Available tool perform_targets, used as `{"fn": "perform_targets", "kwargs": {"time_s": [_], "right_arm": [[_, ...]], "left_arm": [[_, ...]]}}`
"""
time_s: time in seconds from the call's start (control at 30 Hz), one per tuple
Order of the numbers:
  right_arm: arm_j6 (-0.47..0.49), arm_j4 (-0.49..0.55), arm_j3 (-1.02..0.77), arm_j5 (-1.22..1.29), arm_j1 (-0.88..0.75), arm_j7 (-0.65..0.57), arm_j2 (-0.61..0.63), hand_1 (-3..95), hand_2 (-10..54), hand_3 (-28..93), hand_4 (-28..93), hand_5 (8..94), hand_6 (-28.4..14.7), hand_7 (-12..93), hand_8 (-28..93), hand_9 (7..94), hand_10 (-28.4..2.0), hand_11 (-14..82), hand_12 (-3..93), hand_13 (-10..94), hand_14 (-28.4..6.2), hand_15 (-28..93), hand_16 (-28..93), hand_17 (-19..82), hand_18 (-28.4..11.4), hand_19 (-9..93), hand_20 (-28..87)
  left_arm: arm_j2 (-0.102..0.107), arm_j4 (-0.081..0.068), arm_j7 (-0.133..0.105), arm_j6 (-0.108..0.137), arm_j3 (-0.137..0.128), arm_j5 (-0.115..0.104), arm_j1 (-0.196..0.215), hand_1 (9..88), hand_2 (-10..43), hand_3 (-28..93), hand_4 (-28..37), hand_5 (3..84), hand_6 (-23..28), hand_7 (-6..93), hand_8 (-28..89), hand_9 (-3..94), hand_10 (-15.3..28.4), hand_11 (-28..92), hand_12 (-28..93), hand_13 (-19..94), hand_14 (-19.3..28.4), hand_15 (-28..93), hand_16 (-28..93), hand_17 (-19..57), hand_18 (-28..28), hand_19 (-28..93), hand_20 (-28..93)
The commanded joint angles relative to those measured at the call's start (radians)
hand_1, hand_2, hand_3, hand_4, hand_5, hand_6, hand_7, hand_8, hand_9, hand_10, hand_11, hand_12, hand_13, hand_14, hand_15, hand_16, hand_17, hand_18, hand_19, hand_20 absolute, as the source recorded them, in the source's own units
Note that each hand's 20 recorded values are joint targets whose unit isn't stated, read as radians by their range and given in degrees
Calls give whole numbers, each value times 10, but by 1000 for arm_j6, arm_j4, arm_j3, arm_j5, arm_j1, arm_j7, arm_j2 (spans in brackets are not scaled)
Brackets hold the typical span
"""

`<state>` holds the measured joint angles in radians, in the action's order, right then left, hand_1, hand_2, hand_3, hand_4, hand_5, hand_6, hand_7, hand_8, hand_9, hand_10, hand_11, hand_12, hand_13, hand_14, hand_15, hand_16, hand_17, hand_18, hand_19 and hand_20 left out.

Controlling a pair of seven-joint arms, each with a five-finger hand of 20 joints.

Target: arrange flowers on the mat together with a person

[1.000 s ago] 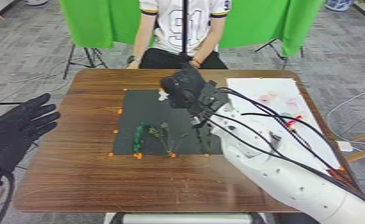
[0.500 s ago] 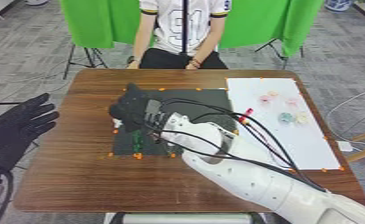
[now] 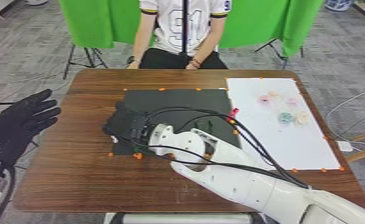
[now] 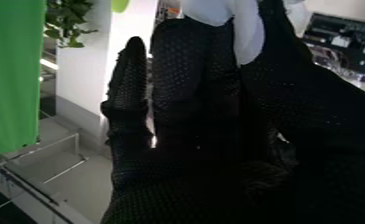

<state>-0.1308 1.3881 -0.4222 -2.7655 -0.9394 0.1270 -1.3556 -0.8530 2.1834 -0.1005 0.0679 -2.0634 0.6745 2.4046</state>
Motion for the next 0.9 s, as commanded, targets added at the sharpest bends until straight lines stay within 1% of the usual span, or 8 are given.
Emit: {"fn": "perform_targets", "kwargs": {"time_s": [0.03,0.27,0.3,0.5,0.57,0.67,0.83,0.9], "right_arm": [[61,-3,-2,-55,18,-17,-15,523,-95,744,-283,693,60,501,-86,823,-40,169,511,641,-41,569,432,267,-156,677,472],[135,13,-1,-78,31,-44,-10,510,-95,742,-283,628,60,484,-80,774,-44,146,503,611,-40,569,427,248,-156,666,471],[141,16,-2,-85,31,-42,-12,507,-95,744,-283,623,60,479,-81,764,-43,145,502,606,-40,569,424,245,-156,664,470],[169,47,-4,-67,41,-75,-6,474,-95,743,-283,582,46,431,-66,722,-45,153,487,578,-50,603,382,231,-157,660,470],[172,55,-4,-59,43,-83,-4,443,-95,764,-283,579,44,397,-59,688,-52,211,439,566,-56,630,332,226,-158,660,470],[182,66,-2,-51,49,-93,2,427,-95,779,-283,576,43,373,-65,669,-56,243,413,557,-62,646,300,222,-159,659,471],[178,72,4,-47,60,-101,11,413,-95,792,-283,572,41,349,-99,651,-62,274,381,551,-64,653,286,219,-161,660,471],[185,73,1,-47,60,-102,11,409,-95,798,-283,571,42,342,-121,643,-64,280,371,551,-64,654,283,219,-162,660,471]], "left_arm": [[4,-8,9,4,6,-3,3,256,-26,694,-248,329,44,155,-77,281,124,174,201,221,151,256,43,-81,229,450,125],[0,-5,10,9,3,-3,12,256,-25,692,-248,329,45,155,-77,281,123,174,201,221,150,255,42,-81,228,449,125],[-3,-2,9,10,-1,-3,19,256,-26,693,-247,329,45,155,-77,281,123,174,201,221,150,256,42,-81,228,449,125],[0,-6,11,6,0,-2,11,256,-25,693,-247,328,45,154,-77,281,123,173,201,221,151,257,43,-81,229,450,125],[-1,-5,11,7,-1,-1,12,256,-25,692,-248,329,45,154,-77,281,123,173,201,221,151,257,42,-81,229,450,125],[-5,-2,9,9,-5,0,20,256,-25,694,-247,328,45,154,-76,281,123,175,202,221,150,256,42,-81,229,450,125],[-8,1,4,13,-10,-1,30,257,-25,693,-248,329,45,154,-77,281,123,175,201,221,150,255,42,-82,229,450,125],[-9,-1,6,11,-9,-1,26,256,-26,694,-248,329,45,154,-77,281,123,175,201,221,150,256,43,-82,229,450,125]]}}
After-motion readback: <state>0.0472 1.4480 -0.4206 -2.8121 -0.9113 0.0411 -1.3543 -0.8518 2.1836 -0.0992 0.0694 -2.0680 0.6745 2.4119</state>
